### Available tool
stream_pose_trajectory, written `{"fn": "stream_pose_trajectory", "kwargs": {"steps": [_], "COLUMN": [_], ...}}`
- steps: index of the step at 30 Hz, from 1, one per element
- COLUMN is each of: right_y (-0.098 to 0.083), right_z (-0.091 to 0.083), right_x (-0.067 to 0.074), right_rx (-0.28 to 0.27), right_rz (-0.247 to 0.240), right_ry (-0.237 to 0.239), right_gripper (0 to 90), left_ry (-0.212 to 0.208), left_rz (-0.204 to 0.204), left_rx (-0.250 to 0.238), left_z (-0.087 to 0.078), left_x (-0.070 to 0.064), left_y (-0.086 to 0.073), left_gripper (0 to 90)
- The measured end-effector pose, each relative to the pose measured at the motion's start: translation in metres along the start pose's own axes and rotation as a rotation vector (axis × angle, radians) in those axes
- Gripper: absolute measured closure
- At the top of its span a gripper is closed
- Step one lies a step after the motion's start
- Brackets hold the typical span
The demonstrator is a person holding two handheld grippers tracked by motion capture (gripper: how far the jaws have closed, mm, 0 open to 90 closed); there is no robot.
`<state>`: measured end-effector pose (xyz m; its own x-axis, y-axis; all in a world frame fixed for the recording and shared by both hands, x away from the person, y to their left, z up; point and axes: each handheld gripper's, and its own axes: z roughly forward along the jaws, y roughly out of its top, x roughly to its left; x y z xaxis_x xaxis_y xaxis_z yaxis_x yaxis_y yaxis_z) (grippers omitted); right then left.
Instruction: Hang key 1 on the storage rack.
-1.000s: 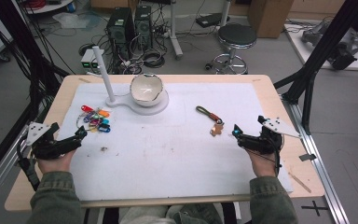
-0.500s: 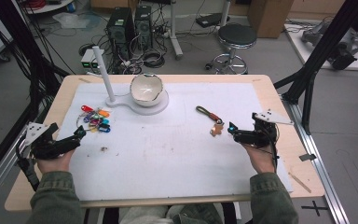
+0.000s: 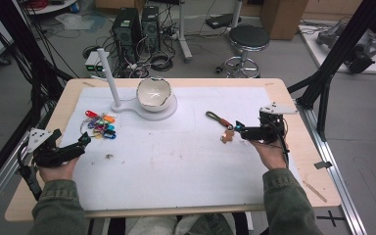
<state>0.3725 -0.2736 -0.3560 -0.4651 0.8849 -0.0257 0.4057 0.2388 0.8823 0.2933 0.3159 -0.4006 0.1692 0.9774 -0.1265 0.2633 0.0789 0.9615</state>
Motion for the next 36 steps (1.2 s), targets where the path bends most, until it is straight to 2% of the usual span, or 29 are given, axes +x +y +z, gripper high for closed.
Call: {"fn": "stream_pose_trajectory", "kwargs": {"steps": [5, 15, 27, 36], "right_y": [0.009, 0.023, 0.041, 0.046], "right_z": [0.019, 0.045, 0.064, 0.09], "right_x": [0.006, 0.011, 0.012, 0.009], "right_rx": [0.041, 0.103, 0.152, 0.228], "right_rz": [-0.032, -0.053, -0.073, -0.08], "right_ry": [0.019, 0.054, 0.071, 0.078], "right_gripper": [0.5, 0.5, 0.6, 0.5], "left_ry": [-0.003, -0.003, -0.004, -0.006], "left_rz": [-0.005, -0.007, -0.014, -0.02], "left_rx": [0.004, 0.001, -0.002, -0.006], "left_z": [0.001, 0.003, 0.003, 0.003], "left_x": [0.002, 0.003, 0.004, 0.006], "left_y": [0.0, 0.0, 0.0, 0.0], "left_gripper": [1.7, 1.7, 1.7, 1.7]}}
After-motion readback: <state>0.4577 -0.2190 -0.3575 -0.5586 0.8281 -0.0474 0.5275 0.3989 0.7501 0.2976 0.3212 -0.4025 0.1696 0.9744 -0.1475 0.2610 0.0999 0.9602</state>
